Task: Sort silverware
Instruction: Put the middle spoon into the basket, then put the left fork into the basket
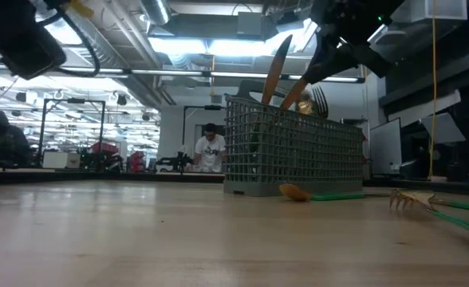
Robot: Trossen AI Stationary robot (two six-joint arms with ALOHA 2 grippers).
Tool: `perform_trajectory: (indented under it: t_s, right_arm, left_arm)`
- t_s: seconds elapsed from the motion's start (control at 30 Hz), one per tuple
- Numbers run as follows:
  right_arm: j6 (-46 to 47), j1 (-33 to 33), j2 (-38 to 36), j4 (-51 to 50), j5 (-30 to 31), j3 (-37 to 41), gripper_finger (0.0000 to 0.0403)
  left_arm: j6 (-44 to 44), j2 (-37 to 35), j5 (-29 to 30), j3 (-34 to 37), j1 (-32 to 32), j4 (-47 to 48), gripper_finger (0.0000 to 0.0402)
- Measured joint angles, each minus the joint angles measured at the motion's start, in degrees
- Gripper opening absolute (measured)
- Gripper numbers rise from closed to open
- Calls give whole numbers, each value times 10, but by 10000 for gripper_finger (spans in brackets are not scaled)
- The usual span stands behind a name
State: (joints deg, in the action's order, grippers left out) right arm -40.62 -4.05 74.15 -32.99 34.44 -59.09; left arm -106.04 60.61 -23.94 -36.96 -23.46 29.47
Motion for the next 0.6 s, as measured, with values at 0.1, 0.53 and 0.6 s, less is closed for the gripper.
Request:
perform_trajectory:
  t_s: [0.1, 0.53, 0.6]
  right_arm:
    - [0, 0, 0, 3, 12, 0, 94]
    - [2, 0, 0, 4, 57, 0, 110]
    - [2, 0, 0, 4, 67, 0, 110]
  left_arm:
    - [-42, 21, 0, 0, -22, -1, 131]
    - [-117, 148, 56, 0, -82, -68, 131]
    - [-124, 166, 66, 0, -86, -77, 131]
